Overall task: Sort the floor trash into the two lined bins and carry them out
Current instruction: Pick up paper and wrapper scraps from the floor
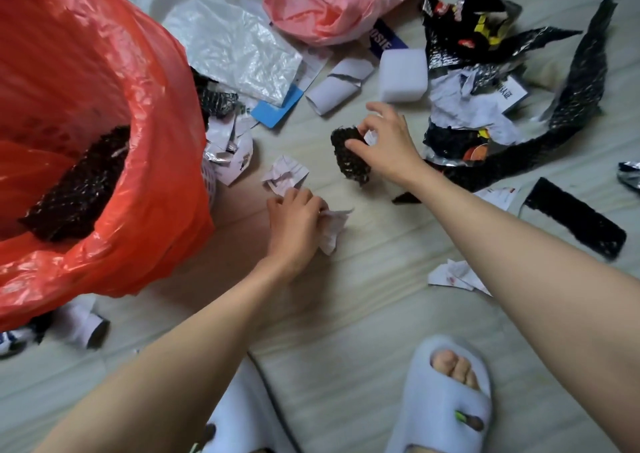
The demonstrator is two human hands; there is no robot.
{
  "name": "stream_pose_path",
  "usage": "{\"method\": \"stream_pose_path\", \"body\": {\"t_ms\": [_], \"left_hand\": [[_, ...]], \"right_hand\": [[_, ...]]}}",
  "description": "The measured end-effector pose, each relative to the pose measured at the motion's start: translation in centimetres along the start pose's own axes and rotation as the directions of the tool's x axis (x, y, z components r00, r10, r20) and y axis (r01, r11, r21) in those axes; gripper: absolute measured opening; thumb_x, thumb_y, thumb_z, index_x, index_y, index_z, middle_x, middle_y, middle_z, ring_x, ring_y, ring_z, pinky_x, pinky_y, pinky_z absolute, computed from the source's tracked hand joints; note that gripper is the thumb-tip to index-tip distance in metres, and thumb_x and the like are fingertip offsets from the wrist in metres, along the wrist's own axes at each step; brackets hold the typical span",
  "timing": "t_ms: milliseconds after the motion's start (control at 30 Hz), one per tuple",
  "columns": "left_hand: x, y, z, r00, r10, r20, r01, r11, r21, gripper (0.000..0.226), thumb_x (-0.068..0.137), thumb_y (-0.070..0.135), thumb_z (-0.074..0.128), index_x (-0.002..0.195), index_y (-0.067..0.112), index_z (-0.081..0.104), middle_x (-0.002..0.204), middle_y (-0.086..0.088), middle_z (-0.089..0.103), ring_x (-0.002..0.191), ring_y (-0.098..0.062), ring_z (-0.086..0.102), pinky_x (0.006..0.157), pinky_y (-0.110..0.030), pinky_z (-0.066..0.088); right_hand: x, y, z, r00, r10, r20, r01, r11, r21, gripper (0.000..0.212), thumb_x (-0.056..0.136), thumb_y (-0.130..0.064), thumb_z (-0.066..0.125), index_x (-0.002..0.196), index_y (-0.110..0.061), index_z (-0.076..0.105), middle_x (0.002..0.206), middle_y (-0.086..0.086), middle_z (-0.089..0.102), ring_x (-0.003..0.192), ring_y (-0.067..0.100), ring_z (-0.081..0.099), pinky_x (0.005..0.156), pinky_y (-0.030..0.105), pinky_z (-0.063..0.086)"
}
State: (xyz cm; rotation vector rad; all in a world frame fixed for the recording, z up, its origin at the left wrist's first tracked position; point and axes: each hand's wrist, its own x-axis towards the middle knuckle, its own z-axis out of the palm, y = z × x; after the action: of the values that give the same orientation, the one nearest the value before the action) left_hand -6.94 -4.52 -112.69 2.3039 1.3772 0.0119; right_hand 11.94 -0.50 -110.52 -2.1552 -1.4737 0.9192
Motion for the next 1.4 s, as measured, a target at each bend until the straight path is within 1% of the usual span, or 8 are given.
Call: {"method": "stream_pose_path", "body": {"t_ms": [200, 400, 600, 700, 900, 1067, 1267, 1400], "left_hand": [[3.2, -2.4, -1.5, 0.985, -0.172, -0.024, 0.173, 0.985, 0.027, 0.024, 0.089, 0.018, 0.054, 0.110, 0.010, 0.062, 0.137, -0.013, 0.042, 0.128, -0.029, 0.038, 0.104, -0.040, 0.034], [3.8, -2.5, -1.0, 0.978, -0.209, -0.003, 0.209, 0.977, -0.047, 0.016, 0.087, 0.007, 0.048, 0.100, 0.003, 0.057, 0.124, -0.019, 0.049, 0.115, -0.033, 0.045, 0.094, -0.044, 0.039], [2.7, -2.7, -0.9, 0.939, -0.343, -0.022, 0.325, 0.908, -0.265, 0.014, 0.086, 0.007, 0.052, 0.098, 0.012, 0.057, 0.111, -0.011, 0.053, 0.106, -0.031, 0.049, 0.084, -0.034, 0.043], [2.0, -2.5, -1.4, 0.951, -0.309, -0.013, 0.286, 0.894, -0.346, 0.025, 0.077, -0.007, 0.050, 0.098, 0.006, 0.051, 0.091, -0.017, 0.058, 0.086, -0.036, 0.054, 0.067, -0.040, 0.045], [1.5, 0.9, -5.8, 0.972, -0.234, 0.020, 0.223, 0.893, -0.391, 0.041, 0.086, 0.000, 0.044, 0.126, 0.009, 0.040, 0.094, -0.021, 0.064, 0.085, -0.036, 0.059, 0.071, -0.040, 0.046], [1.8, 3.2, -13.8, 0.970, -0.179, -0.163, 0.128, 0.950, -0.284, 0.022, 0.086, 0.003, 0.044, 0.107, 0.006, 0.052, 0.102, -0.023, 0.064, 0.093, -0.041, 0.057, 0.068, -0.038, 0.038], [-0.8, 3.7, -23.0, 0.812, -0.107, -0.574, -0.067, 0.959, -0.274, 0.020, 0.084, 0.009, 0.041, 0.098, 0.002, 0.054, 0.102, -0.017, 0.053, 0.087, -0.038, 0.053, 0.069, -0.048, 0.044], [-3.0, -1.6, -27.1, 0.702, -0.219, -0.678, 0.134, 0.975, -0.176, 0.015, 0.088, 0.008, 0.045, 0.098, 0.003, 0.056, 0.102, -0.017, 0.056, 0.097, -0.035, 0.051, 0.074, -0.044, 0.039]], "right_hand": [[2.3, 1.4, 1.2, 0.963, 0.062, 0.261, 0.014, 0.960, -0.280, 0.021, 0.089, -0.022, 0.061, 0.102, -0.006, 0.061, 0.157, 0.007, 0.020, 0.144, 0.026, 0.015, 0.115, 0.033, 0.017], [0.6, 2.4, 1.5, 0.983, -0.060, 0.174, 0.139, 0.862, -0.487, 0.022, 0.084, 0.005, 0.051, 0.105, 0.002, 0.058, 0.137, 0.013, 0.043, 0.124, 0.031, 0.038, 0.093, 0.038, 0.042], [-0.9, 1.5, 2.2, 0.987, -0.082, 0.136, 0.142, 0.843, -0.519, 0.031, 0.080, 0.010, 0.045, 0.108, -0.001, 0.051, 0.109, 0.017, 0.055, 0.102, 0.034, 0.051, 0.088, 0.039, 0.033], [-1.6, 0.8, 1.6, 0.996, -0.032, 0.089, 0.069, 0.890, -0.451, 0.030, 0.084, 0.005, 0.047, 0.112, -0.005, 0.044, 0.103, 0.014, 0.061, 0.097, 0.035, 0.055, 0.092, 0.040, 0.035], [-3.3, -2.4, -1.8, 0.993, 0.108, -0.047, -0.116, 0.973, -0.201, 0.032, 0.091, -0.011, 0.052, 0.123, -0.008, 0.053, 0.117, 0.019, 0.062, 0.111, 0.036, 0.053, 0.087, 0.038, 0.042], [-4.0, -8.6, -6.1, 0.952, 0.175, -0.252, -0.141, 0.979, 0.145, 0.029, 0.091, -0.011, 0.052, 0.119, -0.011, 0.059, 0.115, 0.013, 0.063, 0.109, 0.029, 0.054, 0.081, 0.026, 0.041], [-6.4, -16.5, -8.6, 0.937, 0.178, -0.302, -0.036, 0.906, 0.421, 0.031, 0.090, -0.008, 0.053, 0.121, -0.008, 0.060, 0.113, 0.009, 0.064, 0.106, 0.023, 0.058, 0.090, 0.029, 0.047], [-7.8, -22.7, -7.5, 0.940, -0.002, -0.340, 0.154, 0.894, 0.422, 0.035, 0.090, -0.006, 0.051, 0.125, -0.008, 0.057, 0.120, 0.004, 0.061, 0.109, 0.015, 0.055, 0.085, 0.014, 0.037]]}}
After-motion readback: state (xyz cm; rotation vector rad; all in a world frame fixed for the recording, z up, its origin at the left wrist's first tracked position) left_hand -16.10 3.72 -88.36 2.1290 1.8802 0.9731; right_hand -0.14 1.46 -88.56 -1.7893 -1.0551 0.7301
